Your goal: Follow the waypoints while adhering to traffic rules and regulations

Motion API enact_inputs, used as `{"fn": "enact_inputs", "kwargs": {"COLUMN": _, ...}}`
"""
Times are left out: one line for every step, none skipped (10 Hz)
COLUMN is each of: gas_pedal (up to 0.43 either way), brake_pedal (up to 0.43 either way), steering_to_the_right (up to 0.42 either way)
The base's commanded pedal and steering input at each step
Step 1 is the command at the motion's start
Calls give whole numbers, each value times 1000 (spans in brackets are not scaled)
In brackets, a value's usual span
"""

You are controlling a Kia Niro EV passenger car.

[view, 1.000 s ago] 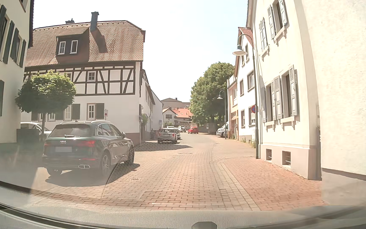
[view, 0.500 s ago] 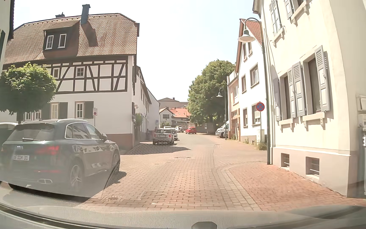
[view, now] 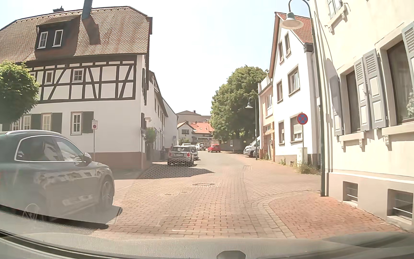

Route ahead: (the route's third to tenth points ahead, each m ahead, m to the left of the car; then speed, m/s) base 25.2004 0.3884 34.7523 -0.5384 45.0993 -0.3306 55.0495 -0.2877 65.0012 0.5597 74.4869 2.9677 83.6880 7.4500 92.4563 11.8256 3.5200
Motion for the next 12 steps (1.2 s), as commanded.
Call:
{"fn": "enact_inputs", "kwargs": {"gas_pedal": 0, "brake_pedal": 67, "steering_to_the_right": 5}}
{"fn": "enact_inputs", "kwargs": {"gas_pedal": 0, "brake_pedal": 61, "steering_to_the_right": 5}}
{"fn": "enact_inputs", "kwargs": {"gas_pedal": 0, "brake_pedal": 67, "steering_to_the_right": 6}}
{"fn": "enact_inputs", "kwargs": {"gas_pedal": 0, "brake_pedal": 67, "steering_to_the_right": 6}}
{"fn": "enact_inputs", "kwargs": {"gas_pedal": 0, "brake_pedal": 67, "steering_to_the_right": 6}}
{"fn": "enact_inputs", "kwargs": {"gas_pedal": 0, "brake_pedal": 6, "steering_to_the_right": 6}}
{"fn": "enact_inputs", "kwargs": {"gas_pedal": 0, "brake_pedal": 0, "steering_to_the_right": 6}}
{"fn": "enact_inputs", "kwargs": {"gas_pedal": 0, "brake_pedal": 0, "steering_to_the_right": 6}}
{"fn": "enact_inputs", "kwargs": {"gas_pedal": 0, "brake_pedal": 0, "steering_to_the_right": 7}}
{"fn": "enact_inputs", "kwargs": {"gas_pedal": 0, "brake_pedal": 0, "steering_to_the_right": 9}}
{"fn": "enact_inputs", "kwargs": {"gas_pedal": 0, "brake_pedal": 0, "steering_to_the_right": 10}}
{"fn": "enact_inputs", "kwargs": {"gas_pedal": 0, "brake_pedal": 0, "steering_to_the_right": 11}}
